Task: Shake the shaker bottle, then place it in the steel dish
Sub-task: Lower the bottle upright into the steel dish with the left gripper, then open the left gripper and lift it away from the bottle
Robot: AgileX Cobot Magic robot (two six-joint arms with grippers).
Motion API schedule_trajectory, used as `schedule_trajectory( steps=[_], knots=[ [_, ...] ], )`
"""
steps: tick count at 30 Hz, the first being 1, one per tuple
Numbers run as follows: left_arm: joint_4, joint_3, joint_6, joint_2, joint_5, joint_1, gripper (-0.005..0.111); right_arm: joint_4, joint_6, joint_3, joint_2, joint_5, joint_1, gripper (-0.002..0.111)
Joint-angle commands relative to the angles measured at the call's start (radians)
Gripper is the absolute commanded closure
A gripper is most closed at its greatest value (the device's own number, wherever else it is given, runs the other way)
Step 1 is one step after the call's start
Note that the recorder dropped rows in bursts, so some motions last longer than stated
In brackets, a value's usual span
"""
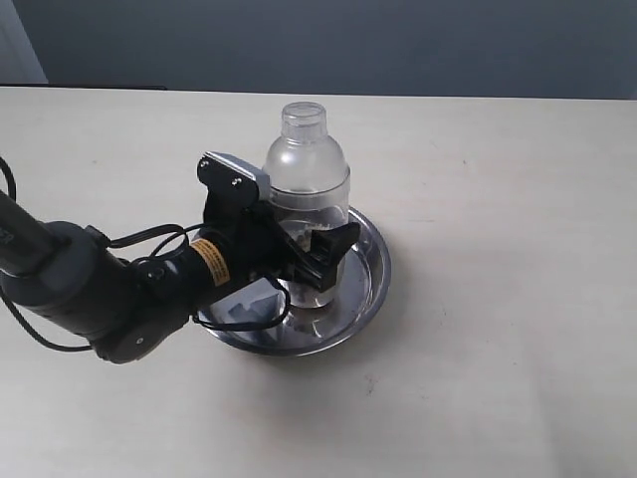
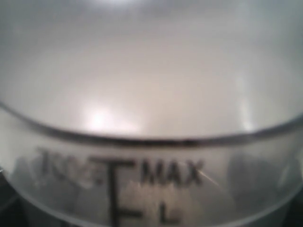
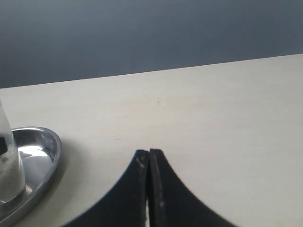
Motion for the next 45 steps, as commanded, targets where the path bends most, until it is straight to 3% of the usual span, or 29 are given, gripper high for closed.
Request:
schedule_trajectory(
  steps=[1, 9, 12, 33, 45],
  knots=[
    [0.051, 0.001, -0.007, 0.005, 0.008, 0.01, 0.087, -0.004, -0.004, 0.001, 0.004, -0.011, 0.003, 0.109],
    [0.095, 0.001, -0.009, 0.005, -0.022, 0.01, 0.016, -0.004, -0.004, 0.001, 0.004, -0.011, 0.003, 0.109],
    [0.116, 0.001, -0.009, -0.001, -0.053, 0.01, 0.001, -0.004, -0.004, 0.001, 0.004, -0.011, 0.003, 0.109],
    [0.129, 0.001, -0.005, -0.188, -0.015, 0.069, 0.001, -0.004, -0.004, 0.001, 0.004, -0.011, 0.003, 0.109],
    [0.14, 0.001, -0.003, -0.362, -0.014, 0.071, 0.001, -0.004, -0.004, 0.001, 0.004, -0.011, 0.003, 0.109]
  ],
)
